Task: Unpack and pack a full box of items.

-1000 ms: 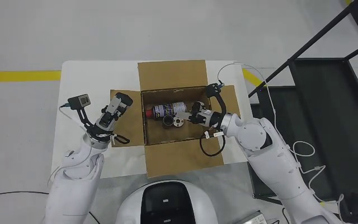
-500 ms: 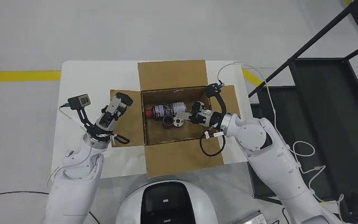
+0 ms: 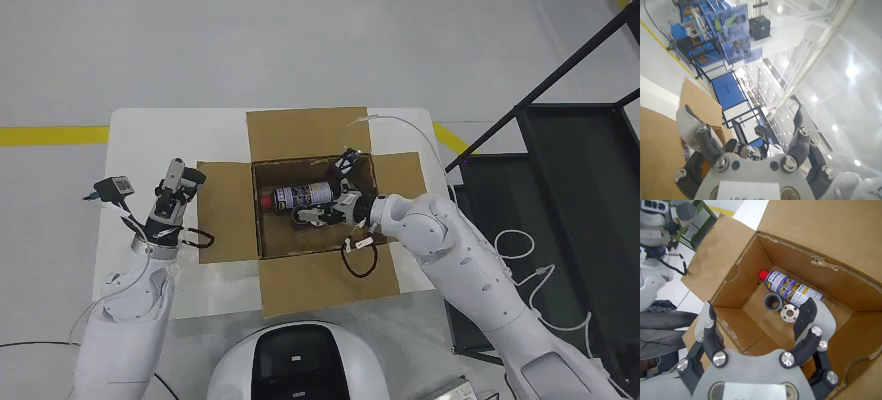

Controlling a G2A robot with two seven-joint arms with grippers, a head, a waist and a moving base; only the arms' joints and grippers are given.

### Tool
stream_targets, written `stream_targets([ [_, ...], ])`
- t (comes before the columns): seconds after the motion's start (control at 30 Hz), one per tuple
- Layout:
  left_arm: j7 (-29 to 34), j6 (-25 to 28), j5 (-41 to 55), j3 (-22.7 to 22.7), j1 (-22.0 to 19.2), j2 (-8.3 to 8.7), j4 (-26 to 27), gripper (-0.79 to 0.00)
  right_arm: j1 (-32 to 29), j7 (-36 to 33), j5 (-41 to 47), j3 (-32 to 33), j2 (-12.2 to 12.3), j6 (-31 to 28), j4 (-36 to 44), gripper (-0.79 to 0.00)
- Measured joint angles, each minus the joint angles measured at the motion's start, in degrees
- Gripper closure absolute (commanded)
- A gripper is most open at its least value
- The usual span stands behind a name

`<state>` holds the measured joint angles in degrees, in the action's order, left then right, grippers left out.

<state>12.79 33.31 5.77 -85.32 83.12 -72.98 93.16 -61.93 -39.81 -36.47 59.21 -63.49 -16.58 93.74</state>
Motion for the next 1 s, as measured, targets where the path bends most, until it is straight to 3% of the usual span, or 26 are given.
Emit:
stream_targets([
  [0.17, -5.60, 0.86, 0.87, -3.63, 4.28, 0.04, 1.41, -0.785, 3.99, 2.30, -4.93, -6.19, -1.49, -1.87, -4.79, -0.785],
  [0.7, -6.10, 0.95, 0.96, -3.68, 4.45, 0.01, 1.56, -0.785, 4.69, 3.94, -5.59, -7.25, -1.95, -1.17, -5.85, -0.785],
  [1.0, -6.10, 0.95, 0.96, -3.68, 4.45, 0.01, 1.56, -0.785, 13.59, -9.57, -5.89, -15.11, -4.92, 4.22, -9.51, -0.785],
])
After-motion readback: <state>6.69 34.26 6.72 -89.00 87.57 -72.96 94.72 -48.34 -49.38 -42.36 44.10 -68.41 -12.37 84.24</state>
